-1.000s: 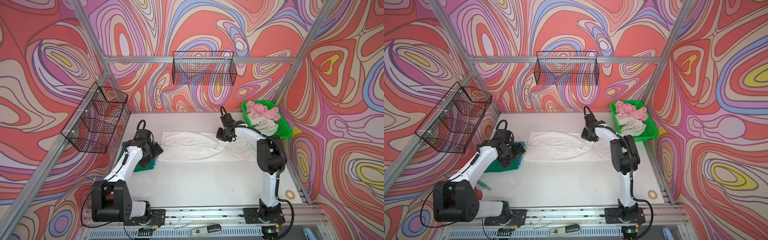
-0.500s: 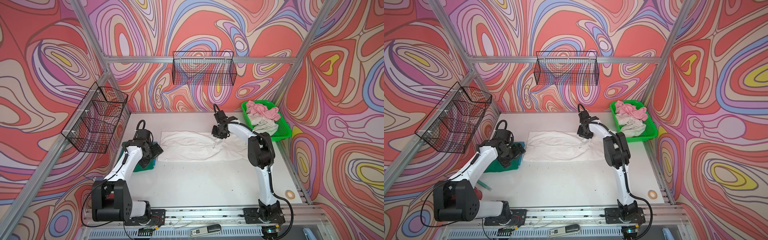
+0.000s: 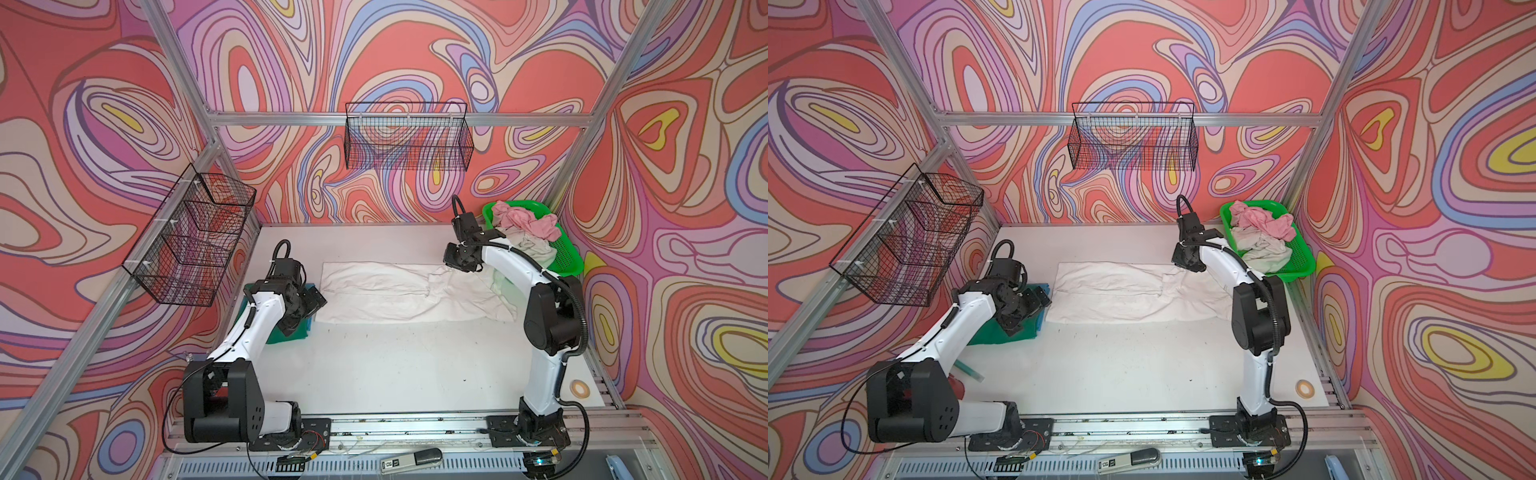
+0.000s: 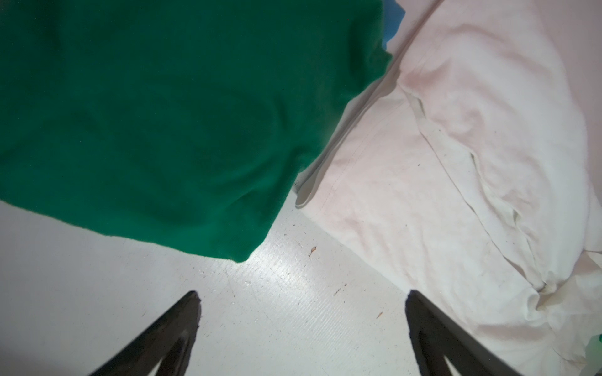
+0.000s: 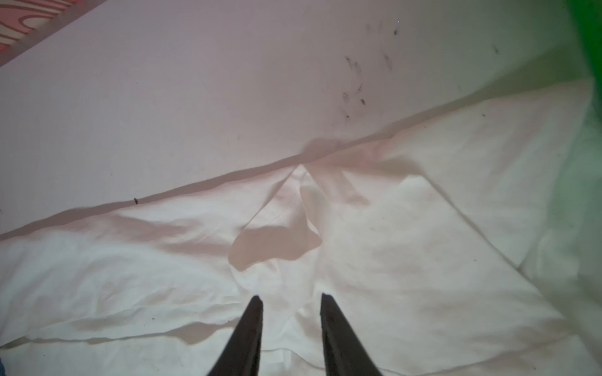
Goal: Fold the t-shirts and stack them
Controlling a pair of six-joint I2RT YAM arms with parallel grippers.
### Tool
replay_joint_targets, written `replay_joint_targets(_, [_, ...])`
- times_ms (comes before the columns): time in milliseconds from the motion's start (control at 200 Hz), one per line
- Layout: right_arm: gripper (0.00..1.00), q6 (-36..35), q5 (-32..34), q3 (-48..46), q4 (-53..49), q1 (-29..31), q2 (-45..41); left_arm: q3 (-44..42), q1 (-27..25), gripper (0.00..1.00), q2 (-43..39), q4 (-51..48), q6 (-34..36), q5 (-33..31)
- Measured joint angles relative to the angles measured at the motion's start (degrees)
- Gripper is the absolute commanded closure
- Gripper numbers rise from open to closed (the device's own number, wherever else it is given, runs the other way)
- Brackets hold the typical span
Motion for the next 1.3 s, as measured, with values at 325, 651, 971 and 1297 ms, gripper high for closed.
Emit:
replay_joint_targets(325, [0.76, 0.11, -1.07, -1.20, 2.08, -3.52, 7.93, -0.04, 0.02, 0.00, 0.02, 0.04, 0.00, 0.61])
replay_joint_targets(651, [0.80, 0.52, -1.49, 4.66, 2.99, -4.07, 13.49, -0.22, 0.33, 0.00, 0.46, 0.07, 0.00, 0.61])
replay_joint_targets(971, [0.80, -0.15, 0.46, 15.72, 0.90, -5.86, 19.93, -0.22, 0.39, 0.00, 0.74, 0.07, 0.00, 0.59])
replay_joint_targets(1297, [0.73, -0.24, -2.80, 8.63, 2.40, -6.78, 12.02, -0.26, 0.68, 0.00, 0.74, 0.09, 0.00, 0.74])
